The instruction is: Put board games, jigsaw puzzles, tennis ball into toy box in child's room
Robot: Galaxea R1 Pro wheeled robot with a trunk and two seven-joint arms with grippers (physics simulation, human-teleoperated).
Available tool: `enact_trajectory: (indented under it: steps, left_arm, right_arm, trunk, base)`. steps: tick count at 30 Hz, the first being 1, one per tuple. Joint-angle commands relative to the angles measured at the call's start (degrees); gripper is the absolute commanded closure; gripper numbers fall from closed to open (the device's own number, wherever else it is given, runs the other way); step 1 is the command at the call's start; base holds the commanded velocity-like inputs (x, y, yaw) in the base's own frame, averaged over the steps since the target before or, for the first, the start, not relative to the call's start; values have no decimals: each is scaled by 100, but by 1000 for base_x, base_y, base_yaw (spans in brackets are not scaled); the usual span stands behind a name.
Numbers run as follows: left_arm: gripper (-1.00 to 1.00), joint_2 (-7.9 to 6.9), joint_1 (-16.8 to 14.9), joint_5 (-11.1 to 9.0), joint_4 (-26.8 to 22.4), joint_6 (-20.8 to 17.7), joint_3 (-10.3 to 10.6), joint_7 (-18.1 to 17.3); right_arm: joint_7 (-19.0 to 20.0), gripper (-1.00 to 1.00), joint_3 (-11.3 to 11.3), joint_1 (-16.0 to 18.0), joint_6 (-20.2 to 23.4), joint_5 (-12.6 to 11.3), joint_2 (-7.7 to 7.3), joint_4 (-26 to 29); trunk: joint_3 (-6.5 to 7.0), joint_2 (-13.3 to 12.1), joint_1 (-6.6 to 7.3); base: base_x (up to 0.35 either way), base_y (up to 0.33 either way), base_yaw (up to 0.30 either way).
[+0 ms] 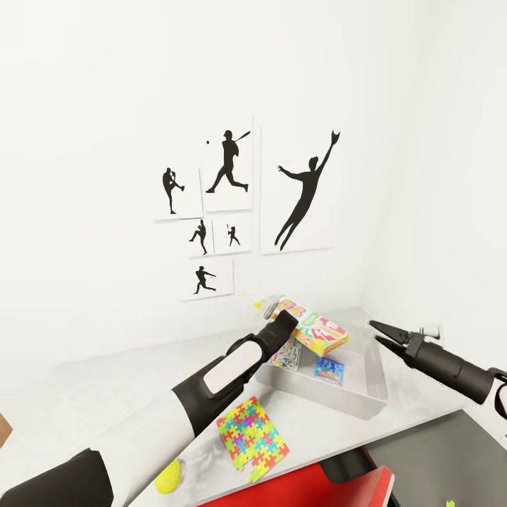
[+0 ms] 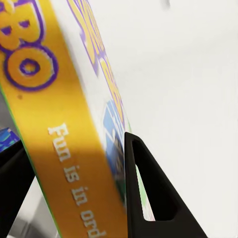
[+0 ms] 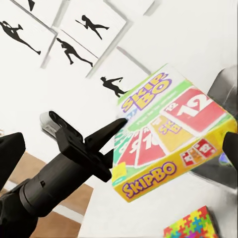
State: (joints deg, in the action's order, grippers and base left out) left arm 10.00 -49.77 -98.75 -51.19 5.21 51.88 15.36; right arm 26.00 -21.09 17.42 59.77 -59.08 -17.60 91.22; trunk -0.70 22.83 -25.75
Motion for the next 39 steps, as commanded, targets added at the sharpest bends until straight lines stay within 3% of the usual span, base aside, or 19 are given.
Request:
enact_trajectory:
  steps: [1,5,7,9,12,16,17,20,25,29,39]
  left_arm:
    - [100,0,-7,-56,-3,50,21,19]
    - [100,0,-7,-98,-3,45,28,21]
    - [100,0,-7,-100,1,37,35,19]
    - [100,0,-7,-97,0,17,44,-10]
    - [100,0,-7,-94,-3,-1,50,-43]
    - [100,0,-5,-93,-16,-49,58,-67]
    - [100,0,9,-88,-108,-233,59,-315]
    - [100,0,19,-91,-169,-524,59,-642]
    - [100,0,46,-48,-202,-849,56,-846]
    - [100,0,93,-27,-254,-742,45,-1008]
    - [100,0,107,-22,-286,-457,29,-1138]
  right_arm:
    - [-34,-100,-4,16,23,39,-80,-1]
    - [-527,-100,7,7,23,-191,-799,-23]
    - [-593,-100,-57,-40,23,-581,-970,-14]
    - [-621,-100,-150,-109,23,-952,-1041,-5]
    - [-633,-100,-263,-255,23,-1156,-1069,-1]
    - [-630,-100,-332,-398,23,-1234,-1063,0]
    - [-595,-100,-354,-572,23,-1281,-1061,1]
    - [-409,-100,-392,-638,23,-1306,-1032,1]
    - [47,-100,-419,-643,23,-1299,-1012,1]
    - [263,-100,-422,-644,23,-1264,-1009,1]
    - [309,-100,-425,-644,23,-1237,-1009,1]
  trunk:
    - [-8,9,-3]
    - [-8,9,-3]
    - [-8,9,-3]
    - [-8,9,-3]
    - [-8,9,-3]
    - [-8,9,-3]
    - [-8,9,-3]
    - [-8,9,-3]
    - [-8,9,-3]
    - [-8,9,-3]
    - [-8,9,-3]
  base:
    - [0,0,0]
    - [0,0,0]
    - [0,0,0]
    - [0,0,0]
    - [0,0,0]
    - [0,0,0]
    - [0,0,0]
    - [0,0,0]
    - [0,0,0]
    - [0,0,0]
    - [0,-75,0]
